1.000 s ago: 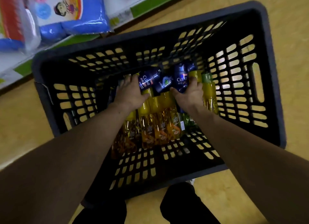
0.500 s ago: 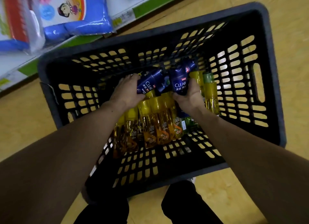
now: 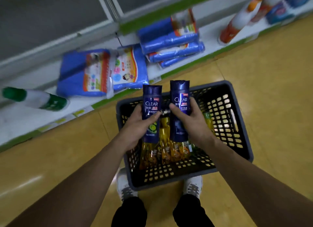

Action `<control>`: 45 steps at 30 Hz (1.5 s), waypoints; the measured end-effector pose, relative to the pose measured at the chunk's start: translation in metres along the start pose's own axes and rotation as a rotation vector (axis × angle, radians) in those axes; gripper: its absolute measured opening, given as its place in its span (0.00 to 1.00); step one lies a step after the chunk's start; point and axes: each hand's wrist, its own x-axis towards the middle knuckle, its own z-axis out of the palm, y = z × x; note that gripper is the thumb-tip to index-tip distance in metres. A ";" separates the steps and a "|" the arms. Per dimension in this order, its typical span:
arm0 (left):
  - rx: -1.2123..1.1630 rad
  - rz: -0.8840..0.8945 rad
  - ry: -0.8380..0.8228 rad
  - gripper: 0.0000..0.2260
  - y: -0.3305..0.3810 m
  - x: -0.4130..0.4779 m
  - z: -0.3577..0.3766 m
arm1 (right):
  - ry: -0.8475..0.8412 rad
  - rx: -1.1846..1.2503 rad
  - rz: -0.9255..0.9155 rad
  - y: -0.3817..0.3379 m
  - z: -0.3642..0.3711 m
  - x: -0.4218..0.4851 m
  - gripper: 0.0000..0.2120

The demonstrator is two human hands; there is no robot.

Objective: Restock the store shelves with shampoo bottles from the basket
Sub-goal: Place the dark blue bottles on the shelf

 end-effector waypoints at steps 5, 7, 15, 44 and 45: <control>-0.214 0.062 0.042 0.15 0.065 -0.056 -0.019 | -0.079 0.077 -0.034 -0.064 0.053 -0.032 0.11; -0.266 0.065 0.054 0.22 0.087 -0.077 -0.035 | -0.090 0.080 -0.030 -0.087 0.071 -0.040 0.15; -0.437 0.161 0.096 0.20 0.147 -0.135 -0.073 | -0.191 0.042 -0.016 -0.144 0.136 -0.061 0.22; -0.770 0.382 0.290 0.22 0.193 -0.281 -0.201 | -0.612 -0.010 -0.181 -0.189 0.329 -0.145 0.21; -0.775 0.394 0.297 0.22 0.191 -0.288 -0.211 | -0.601 -0.013 -0.188 -0.188 0.341 -0.149 0.21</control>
